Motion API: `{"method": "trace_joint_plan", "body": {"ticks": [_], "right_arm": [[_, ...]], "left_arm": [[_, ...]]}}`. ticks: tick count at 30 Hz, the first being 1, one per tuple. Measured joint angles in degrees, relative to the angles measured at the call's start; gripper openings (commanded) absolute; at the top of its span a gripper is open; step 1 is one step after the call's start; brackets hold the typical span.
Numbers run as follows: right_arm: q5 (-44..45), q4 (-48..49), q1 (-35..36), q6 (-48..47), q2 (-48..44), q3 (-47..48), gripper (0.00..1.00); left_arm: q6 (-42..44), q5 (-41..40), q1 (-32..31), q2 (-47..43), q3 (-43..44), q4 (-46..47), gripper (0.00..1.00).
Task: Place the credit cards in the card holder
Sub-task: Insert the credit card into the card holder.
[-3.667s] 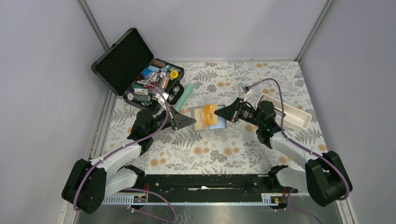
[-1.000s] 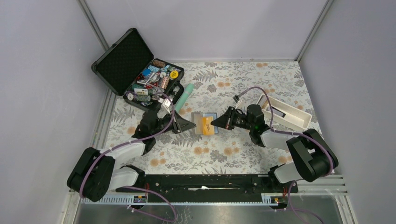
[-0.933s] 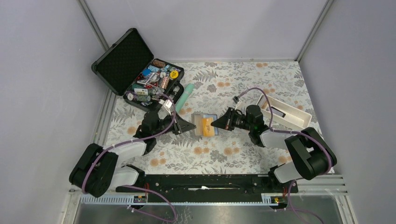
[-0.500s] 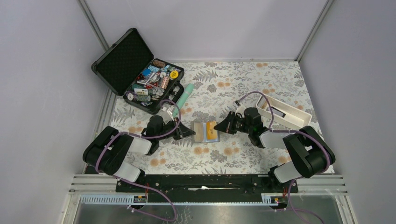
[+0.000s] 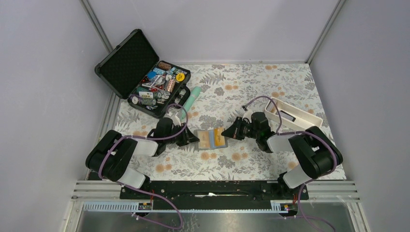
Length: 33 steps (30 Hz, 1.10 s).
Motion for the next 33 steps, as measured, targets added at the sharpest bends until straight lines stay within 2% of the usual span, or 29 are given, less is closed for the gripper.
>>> {"method": "trace_joint_plan", "body": {"ticks": [6,9,22,33], "right_arm": [[-0.04,1.05,0.31,0.09,3.41,0.98,0.0],[-0.09,2.16,0.48,0.61,4.74,1.27,0.0],[-0.13,8.17,1.62,4.79,9.27,1.77,0.0],[-0.02,10.58,2.29,6.01,10.95,2.36,0.0]], "left_arm": [[2.16,-1.05,0.0,0.02,2.4,-4.94,0.42],[3.17,-1.49,-0.13,-0.15,3.48,-6.45,0.42],[5.42,-2.08,-0.15,0.15,4.2,-8.63,0.26],[6.45,-2.51,-0.15,0.22,4.48,-9.42,0.22]]}}
